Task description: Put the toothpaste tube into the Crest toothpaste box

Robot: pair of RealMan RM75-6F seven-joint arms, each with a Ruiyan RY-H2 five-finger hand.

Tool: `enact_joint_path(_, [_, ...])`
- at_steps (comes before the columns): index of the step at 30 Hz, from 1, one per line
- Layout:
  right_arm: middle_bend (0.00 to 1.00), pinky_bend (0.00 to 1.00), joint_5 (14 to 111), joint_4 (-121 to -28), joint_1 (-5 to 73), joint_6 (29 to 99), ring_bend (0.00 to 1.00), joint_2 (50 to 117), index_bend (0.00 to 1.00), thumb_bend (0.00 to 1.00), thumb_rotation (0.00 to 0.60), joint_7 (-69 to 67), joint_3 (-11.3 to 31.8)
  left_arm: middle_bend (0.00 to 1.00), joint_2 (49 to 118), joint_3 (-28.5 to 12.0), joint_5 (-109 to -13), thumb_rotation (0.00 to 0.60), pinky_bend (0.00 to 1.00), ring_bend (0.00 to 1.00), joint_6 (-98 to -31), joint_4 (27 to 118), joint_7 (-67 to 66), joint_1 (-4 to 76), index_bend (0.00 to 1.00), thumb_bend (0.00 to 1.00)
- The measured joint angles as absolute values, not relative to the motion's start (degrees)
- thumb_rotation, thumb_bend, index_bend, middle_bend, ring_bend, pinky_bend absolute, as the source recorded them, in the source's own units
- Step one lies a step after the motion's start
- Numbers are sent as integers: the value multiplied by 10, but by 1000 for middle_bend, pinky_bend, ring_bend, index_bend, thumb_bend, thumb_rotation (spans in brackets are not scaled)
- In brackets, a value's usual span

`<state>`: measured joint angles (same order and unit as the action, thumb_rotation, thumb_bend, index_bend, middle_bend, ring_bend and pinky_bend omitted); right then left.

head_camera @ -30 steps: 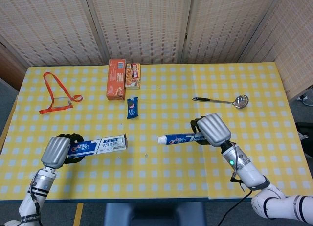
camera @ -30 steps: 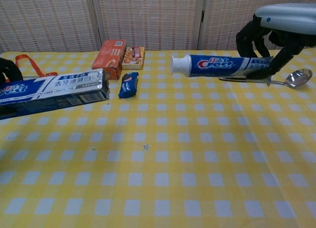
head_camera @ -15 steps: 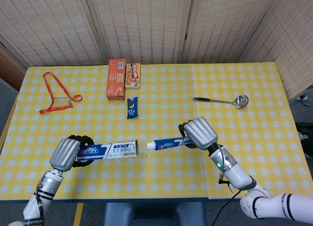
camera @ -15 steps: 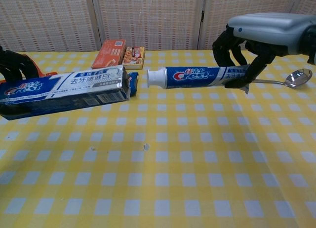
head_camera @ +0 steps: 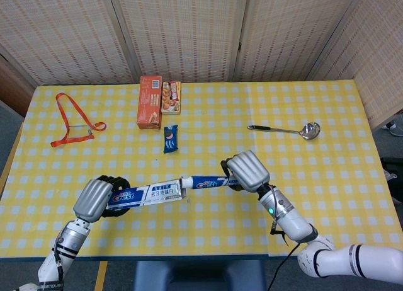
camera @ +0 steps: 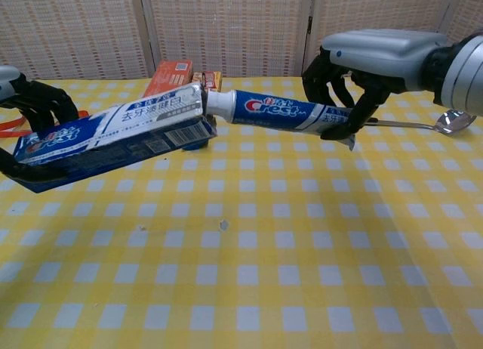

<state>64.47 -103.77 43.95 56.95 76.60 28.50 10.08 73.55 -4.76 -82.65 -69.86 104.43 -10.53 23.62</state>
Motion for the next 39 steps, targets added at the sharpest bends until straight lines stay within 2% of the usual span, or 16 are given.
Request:
enact_joint_path(16, [689,900,616,-1059,449,551,655,743,724,440,600,264,103,662,738,-39,-862,600,454,531,-707,1031,-80,239,612,319])
enact_joint_path(32, [689,899,474,-1108,506,446,654,675,724,440,600,189,137,670,757,-12,-914,600,458,538,-692,1015,-94,255,622,319])
enact_joint_path(39, [689,900,424,-1147,538,453,653,639,724,439,600,223,125,676,753,-7,-918,600,461,543,-694,1014,-113,253,627,319])
